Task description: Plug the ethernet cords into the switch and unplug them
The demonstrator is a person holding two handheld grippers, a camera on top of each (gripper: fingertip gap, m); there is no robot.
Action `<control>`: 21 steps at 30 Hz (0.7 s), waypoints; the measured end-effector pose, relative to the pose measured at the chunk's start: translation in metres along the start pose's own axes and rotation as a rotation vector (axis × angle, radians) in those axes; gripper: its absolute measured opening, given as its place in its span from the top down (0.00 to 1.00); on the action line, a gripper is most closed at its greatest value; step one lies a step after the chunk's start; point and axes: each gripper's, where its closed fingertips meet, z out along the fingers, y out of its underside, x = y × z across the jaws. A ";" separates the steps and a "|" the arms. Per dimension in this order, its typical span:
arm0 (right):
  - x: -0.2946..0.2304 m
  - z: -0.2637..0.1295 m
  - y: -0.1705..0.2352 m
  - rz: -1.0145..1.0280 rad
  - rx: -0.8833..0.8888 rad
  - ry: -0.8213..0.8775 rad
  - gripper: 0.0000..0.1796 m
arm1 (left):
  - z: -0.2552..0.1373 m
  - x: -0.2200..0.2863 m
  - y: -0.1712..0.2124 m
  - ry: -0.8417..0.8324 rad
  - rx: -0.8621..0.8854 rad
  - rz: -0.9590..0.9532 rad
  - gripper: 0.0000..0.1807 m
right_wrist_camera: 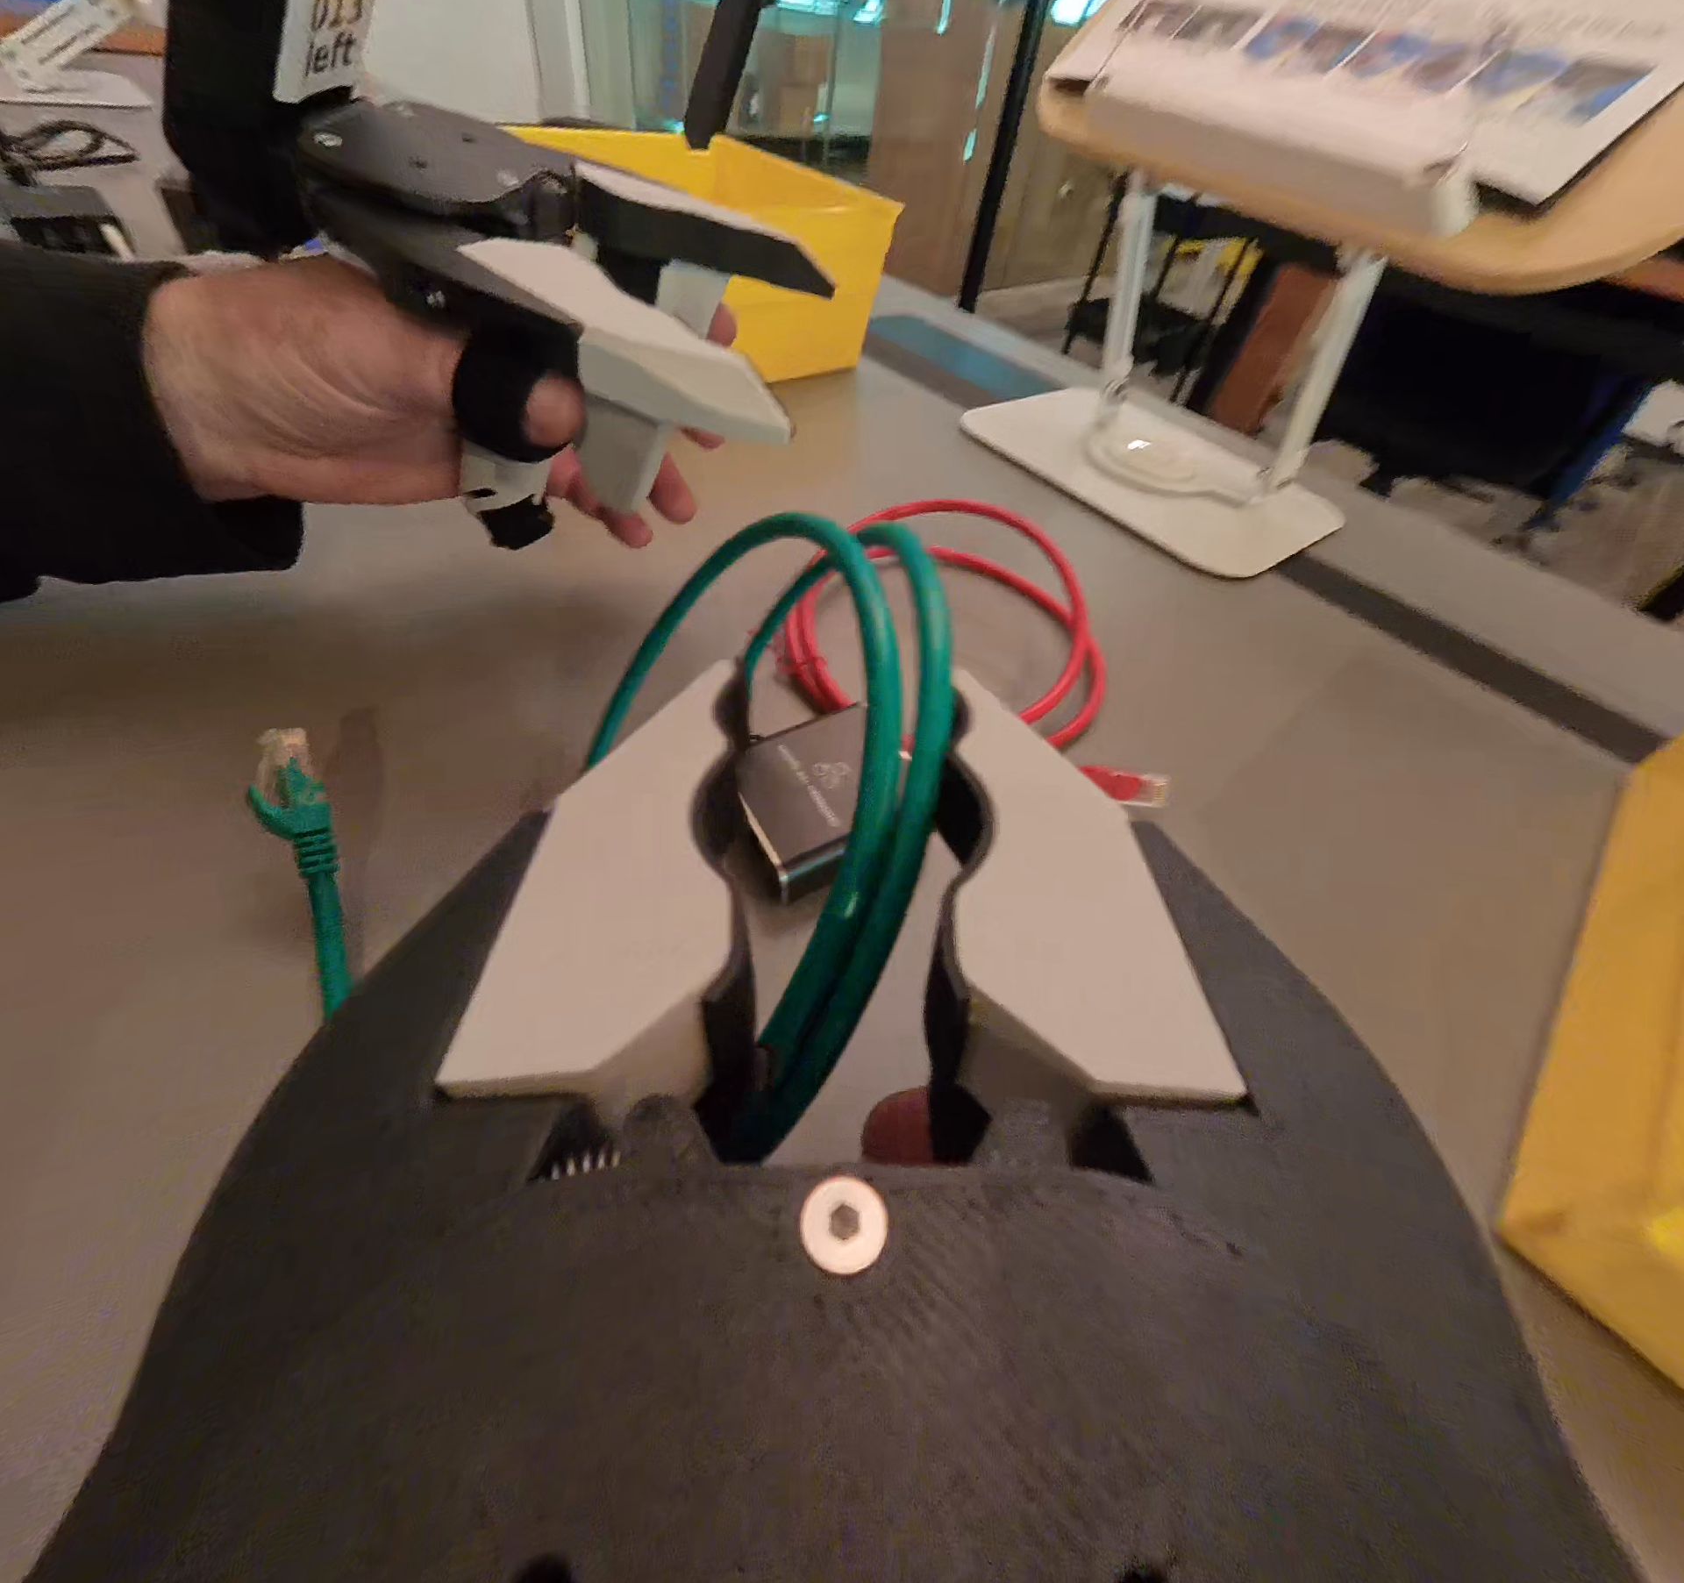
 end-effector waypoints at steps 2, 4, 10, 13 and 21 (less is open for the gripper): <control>0.010 -0.006 -0.005 -0.034 0.027 0.058 0.97 | 0.001 -0.001 0.003 -0.007 -0.006 0.006 0.39; 0.019 -0.010 -0.006 -0.049 0.030 0.101 0.98 | 0.002 -0.001 0.005 -0.001 -0.013 0.002 0.40; 0.041 -0.012 -0.009 0.041 0.060 0.190 0.50 | 0.003 0.000 0.006 -0.002 -0.013 0.015 0.40; 0.049 -0.012 -0.001 0.106 0.063 0.192 0.47 | 0.004 0.002 0.007 0.006 -0.017 0.017 0.41; 0.067 -0.034 -0.023 0.049 0.176 0.282 0.79 | 0.004 0.005 0.002 -0.003 0.003 0.044 0.46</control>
